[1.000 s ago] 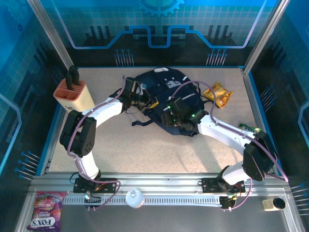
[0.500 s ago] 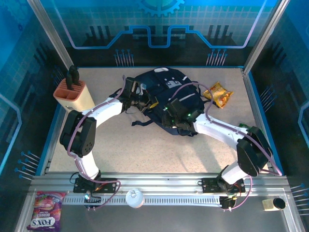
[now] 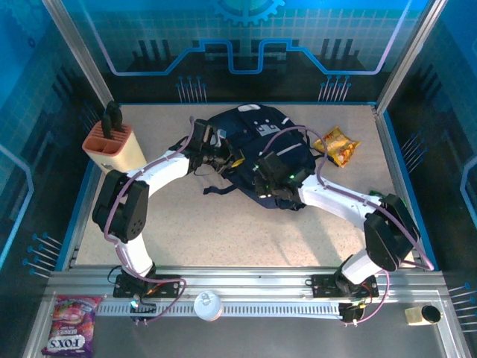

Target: Pack books, pencil case, and school supplies into a backpack

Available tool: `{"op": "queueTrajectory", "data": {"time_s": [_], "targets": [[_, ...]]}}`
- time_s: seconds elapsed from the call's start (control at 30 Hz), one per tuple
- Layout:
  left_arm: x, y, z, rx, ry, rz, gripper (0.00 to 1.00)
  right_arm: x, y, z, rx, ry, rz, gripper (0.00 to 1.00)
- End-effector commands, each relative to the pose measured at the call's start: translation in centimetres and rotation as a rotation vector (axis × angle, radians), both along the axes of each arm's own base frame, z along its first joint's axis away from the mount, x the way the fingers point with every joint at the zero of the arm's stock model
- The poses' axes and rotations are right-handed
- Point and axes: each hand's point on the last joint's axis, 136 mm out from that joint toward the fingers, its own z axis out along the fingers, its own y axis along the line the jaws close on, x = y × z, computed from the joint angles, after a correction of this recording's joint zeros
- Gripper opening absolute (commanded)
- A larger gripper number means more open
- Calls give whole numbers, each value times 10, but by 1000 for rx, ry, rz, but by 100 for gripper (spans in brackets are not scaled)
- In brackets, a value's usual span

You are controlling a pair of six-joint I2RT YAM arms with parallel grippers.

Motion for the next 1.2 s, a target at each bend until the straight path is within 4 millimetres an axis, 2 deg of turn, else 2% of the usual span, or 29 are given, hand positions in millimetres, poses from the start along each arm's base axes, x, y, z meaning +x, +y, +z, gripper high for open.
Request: {"op": "queueTrajectory", "data": {"time_s": [0.0, 0.17, 0.23, 0.3, 0.37, 0.47, 0.53, 0.7, 0.83, 0.93, 1.03, 1.17], "targets": [[10, 11, 6, 9, -26, 2, 0, 1, -56, -5, -124, -23, -102, 7], [15, 21, 2, 26, -23, 15, 0, 4, -89, -4, -138, -37, -159, 5], [16, 25, 1, 32, -24, 20, 0, 11, -91, 1, -143, -56, -135, 4], [18, 30, 2, 42, -33, 26, 0, 21, -82, 8, -148, -77, -80, 4], [17, 36, 3, 53, -38, 37, 3, 30, -68, 13, -159, -80, -5, 1], [13, 51, 7, 68, -52, 73, 20, 39, -36, 22, -187, -105, 128, 0], [7, 64, 8, 82, -53, 111, 32, 41, -5, 28, -188, -130, 229, 0], [-12, 111, 5, 118, -37, 255, 47, 37, 72, 41, -45, -155, 406, 0], [-30, 140, 7, 138, -23, 338, 53, 29, 127, 45, 74, -145, 500, 0], [-40, 148, 13, 148, -31, 365, 55, 22, 155, 44, 137, -129, 546, 0], [-45, 143, 14, 103, -25, 405, 46, 18, 173, 44, 180, -114, 570, 0], [-46, 135, 3, 60, -6, 466, 44, 14, 182, 49, 255, -97, 563, 0]]}}
